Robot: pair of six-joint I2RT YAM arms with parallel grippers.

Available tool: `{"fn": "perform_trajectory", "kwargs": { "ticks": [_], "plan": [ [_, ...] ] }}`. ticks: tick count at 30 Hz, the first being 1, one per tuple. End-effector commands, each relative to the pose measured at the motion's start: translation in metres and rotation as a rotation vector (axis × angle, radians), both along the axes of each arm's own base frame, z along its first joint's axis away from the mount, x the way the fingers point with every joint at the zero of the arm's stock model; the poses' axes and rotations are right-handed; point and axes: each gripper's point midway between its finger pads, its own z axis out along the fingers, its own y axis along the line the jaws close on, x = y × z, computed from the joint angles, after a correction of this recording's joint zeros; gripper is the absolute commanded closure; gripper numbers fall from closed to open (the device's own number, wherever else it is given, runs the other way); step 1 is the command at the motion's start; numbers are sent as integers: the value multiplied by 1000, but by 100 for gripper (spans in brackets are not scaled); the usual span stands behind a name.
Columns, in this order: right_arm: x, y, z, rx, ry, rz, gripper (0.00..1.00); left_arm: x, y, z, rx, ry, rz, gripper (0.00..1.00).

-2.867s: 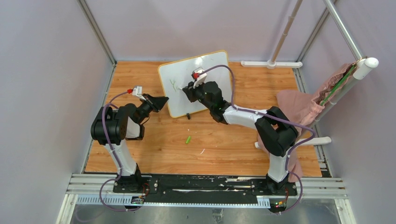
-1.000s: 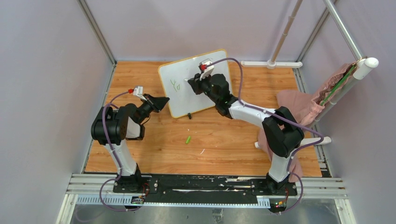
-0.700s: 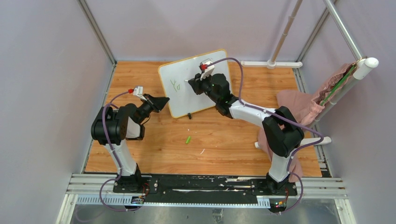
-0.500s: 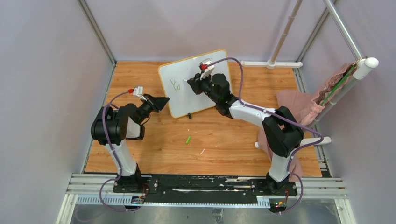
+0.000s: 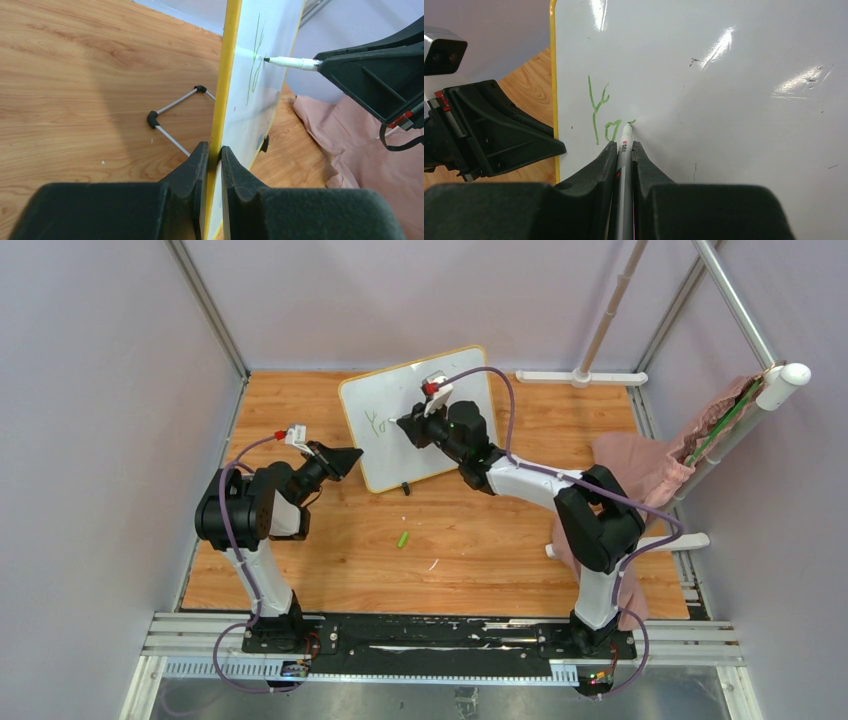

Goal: Write a sentence on the whiteboard

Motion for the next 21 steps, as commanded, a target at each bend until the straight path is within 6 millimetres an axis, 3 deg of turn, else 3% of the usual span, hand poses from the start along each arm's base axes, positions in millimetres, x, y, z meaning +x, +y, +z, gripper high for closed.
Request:
{"fn": "perform_trajectory", "kwargs": {
  "ticks": [1,21],
  "plan": [
    [-1,12,12,23,-16,25,100,-3,-5,-5,17,-11,-19,100],
    [-8,5,-16,-18,41,6,100,-3,-5,-5,17,-13,-18,100]
  ]
}}
